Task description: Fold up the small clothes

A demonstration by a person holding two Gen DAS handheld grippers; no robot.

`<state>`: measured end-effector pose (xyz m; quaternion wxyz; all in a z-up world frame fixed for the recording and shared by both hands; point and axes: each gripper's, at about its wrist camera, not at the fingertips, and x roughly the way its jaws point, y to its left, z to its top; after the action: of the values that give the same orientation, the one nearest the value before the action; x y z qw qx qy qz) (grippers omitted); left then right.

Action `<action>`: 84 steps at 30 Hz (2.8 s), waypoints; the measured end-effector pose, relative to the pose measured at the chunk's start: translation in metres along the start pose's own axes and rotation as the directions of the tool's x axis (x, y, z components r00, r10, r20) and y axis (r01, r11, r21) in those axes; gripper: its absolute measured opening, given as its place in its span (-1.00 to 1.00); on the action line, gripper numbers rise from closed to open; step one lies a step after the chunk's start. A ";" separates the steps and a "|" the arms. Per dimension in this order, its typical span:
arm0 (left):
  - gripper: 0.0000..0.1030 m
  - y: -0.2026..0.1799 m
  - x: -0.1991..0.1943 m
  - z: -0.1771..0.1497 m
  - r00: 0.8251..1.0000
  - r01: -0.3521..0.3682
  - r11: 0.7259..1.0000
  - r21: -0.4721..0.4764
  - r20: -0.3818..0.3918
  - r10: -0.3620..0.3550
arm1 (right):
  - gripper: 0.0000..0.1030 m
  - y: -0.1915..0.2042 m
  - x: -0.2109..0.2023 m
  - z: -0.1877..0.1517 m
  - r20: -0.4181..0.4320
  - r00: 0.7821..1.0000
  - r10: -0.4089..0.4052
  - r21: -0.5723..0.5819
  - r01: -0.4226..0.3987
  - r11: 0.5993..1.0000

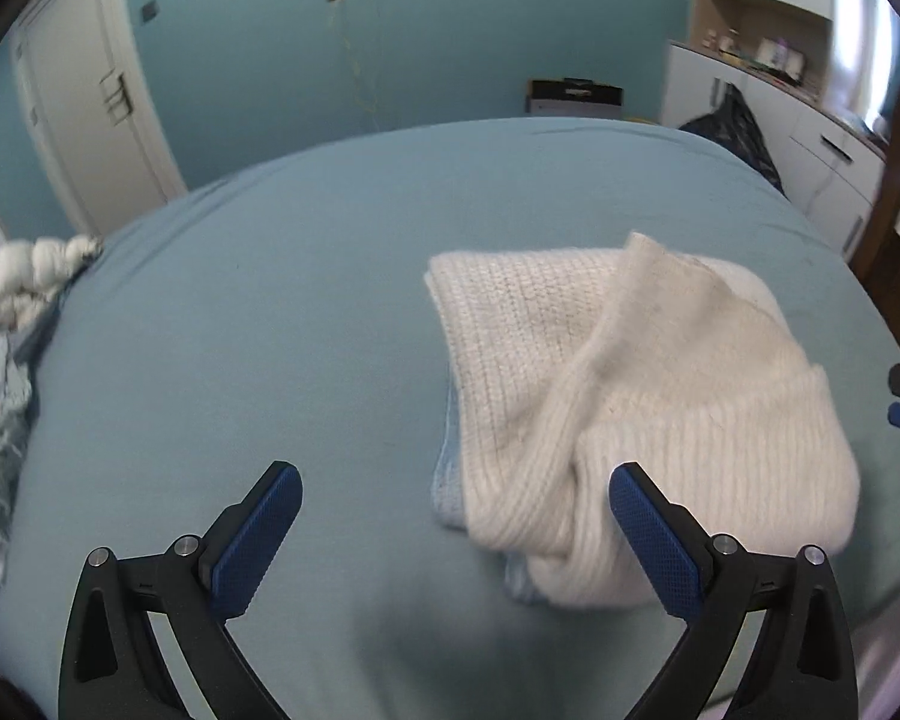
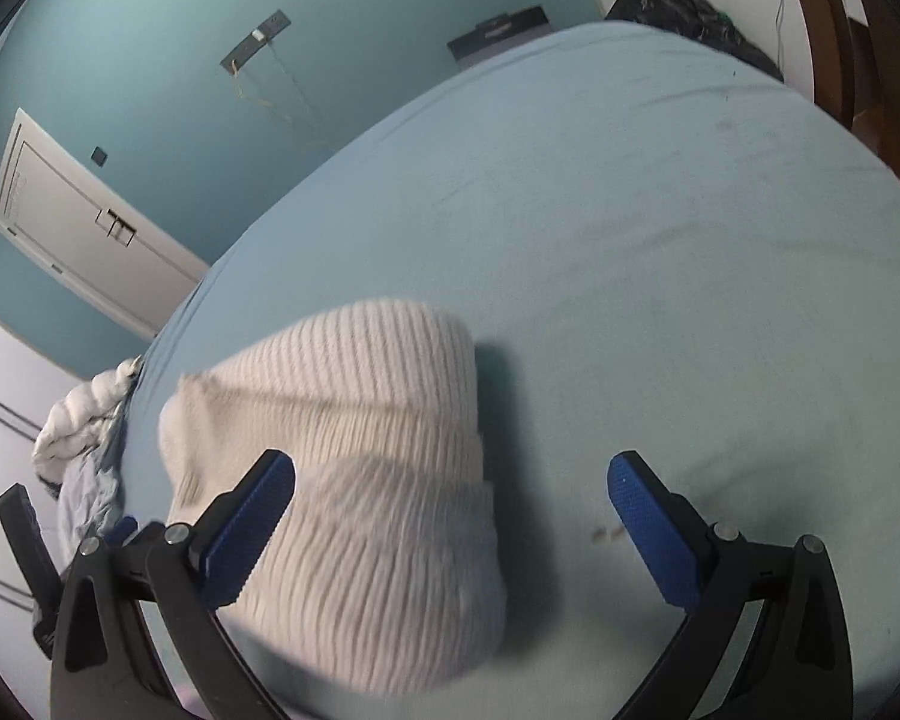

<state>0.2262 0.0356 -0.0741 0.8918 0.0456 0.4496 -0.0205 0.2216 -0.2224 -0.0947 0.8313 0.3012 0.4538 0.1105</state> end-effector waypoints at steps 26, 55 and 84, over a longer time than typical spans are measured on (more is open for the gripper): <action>1.00 0.083 0.174 -0.009 0.745 0.489 0.687 -0.538 -0.152 -0.650 | 0.98 -0.028 0.103 0.005 -0.199 0.918 0.343 0.255 -0.289 0.923; 0.16 0.042 0.146 -0.004 0.699 0.569 0.655 -0.498 -0.127 -0.704 | 0.99 -0.085 0.204 0.005 -0.186 0.712 0.677 0.607 -0.459 0.649; 0.29 0.047 0.160 0.059 0.745 0.556 0.671 -0.491 -0.062 -0.664 | 0.99 -0.054 0.253 0.141 -0.149 0.819 0.555 0.352 -0.480 0.803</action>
<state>0.3720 0.0769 -0.1650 0.7584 -0.3099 0.5330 -0.2113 0.4747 -0.2060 -0.2439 0.6511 0.5202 0.4635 0.3011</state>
